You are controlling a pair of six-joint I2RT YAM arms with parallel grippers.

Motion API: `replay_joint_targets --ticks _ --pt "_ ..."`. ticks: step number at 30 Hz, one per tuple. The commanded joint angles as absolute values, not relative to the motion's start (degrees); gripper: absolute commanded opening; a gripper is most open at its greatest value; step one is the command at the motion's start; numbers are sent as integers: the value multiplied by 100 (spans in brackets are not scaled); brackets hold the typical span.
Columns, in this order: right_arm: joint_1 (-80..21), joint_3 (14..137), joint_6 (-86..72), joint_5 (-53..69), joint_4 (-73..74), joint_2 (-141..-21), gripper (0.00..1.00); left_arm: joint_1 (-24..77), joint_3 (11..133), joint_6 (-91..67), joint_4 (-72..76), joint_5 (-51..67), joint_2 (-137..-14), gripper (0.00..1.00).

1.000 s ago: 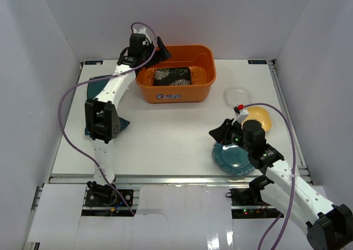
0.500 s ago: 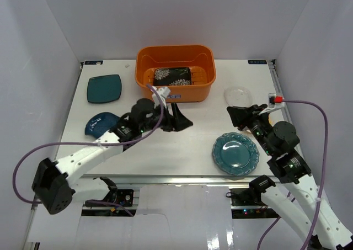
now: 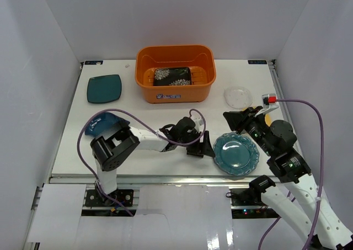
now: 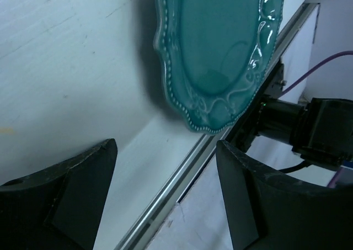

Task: Place the plates into the plastic bin on the countertop

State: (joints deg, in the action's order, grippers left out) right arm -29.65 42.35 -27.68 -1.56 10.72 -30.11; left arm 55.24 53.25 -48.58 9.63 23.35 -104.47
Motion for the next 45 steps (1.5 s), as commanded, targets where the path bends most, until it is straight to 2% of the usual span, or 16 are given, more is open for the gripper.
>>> replay_joint_targets --ticks 1,8,14,18,19,21,22,26,29,32,33,35,36,39,41,45 --pt "-2979 4035 -2760 -53 1046 -2988 38 5502 5686 -5027 1547 2654 -10878 83" --pt "-2971 3727 -2830 140 809 -3032 38 5502 5888 -5351 1986 2645 -11732 72" --pt "-2971 3648 -2848 176 791 -3032 38 5484 5871 -5449 2136 2260 -11988 54" --pt "-2979 3604 -2909 254 747 -3041 38 5441 5757 -5441 2180 2022 -12041 29" --pt "-2979 3595 -2944 281 747 -3041 38 5414 5679 -5449 2197 1891 -12050 15" --pt "-2979 3586 -2953 334 738 -3050 38 5370 5555 -5467 2267 1794 -12041 3" --pt "-2979 3577 -2962 334 738 -3041 38 5309 5415 -5493 2320 1776 -12024 0" --pt "-2971 3586 -2971 325 791 -3032 39 5212 4854 -5493 2706 2029 -11638 0" --pt "-2979 3621 -2962 457 800 -3120 45 5168 4256 -5397 2724 2231 -10769 0" --pt "-2979 3709 -2944 685 730 -3269 59 5115 3666 -5309 2515 2329 -9461 0" --pt "-2971 3735 -2944 755 695 -3304 68 5037 3535 -5317 2427 2347 -9092 0" --pt "-2971 3849 -2944 843 633 -3444 77 4887 3132 -5457 2207 2399 -7940 0" --pt "-2979 3893 -2953 905 615 -3480 85 4660 3016 -5519 2041 2478 -7562 0" --pt "-2988 4043 -2962 888 571 -3533 94 4134 2796 -5634 1419 2540 -6164 0" --pt "-2980 4104 -2953 792 554 -3507 94 3877 2847 -5590 1021 2584 -5358 0" --pt "-2971 4175 -2944 546 659 -3402 92 3114 3477 -5319 100 2602 -4694 0"
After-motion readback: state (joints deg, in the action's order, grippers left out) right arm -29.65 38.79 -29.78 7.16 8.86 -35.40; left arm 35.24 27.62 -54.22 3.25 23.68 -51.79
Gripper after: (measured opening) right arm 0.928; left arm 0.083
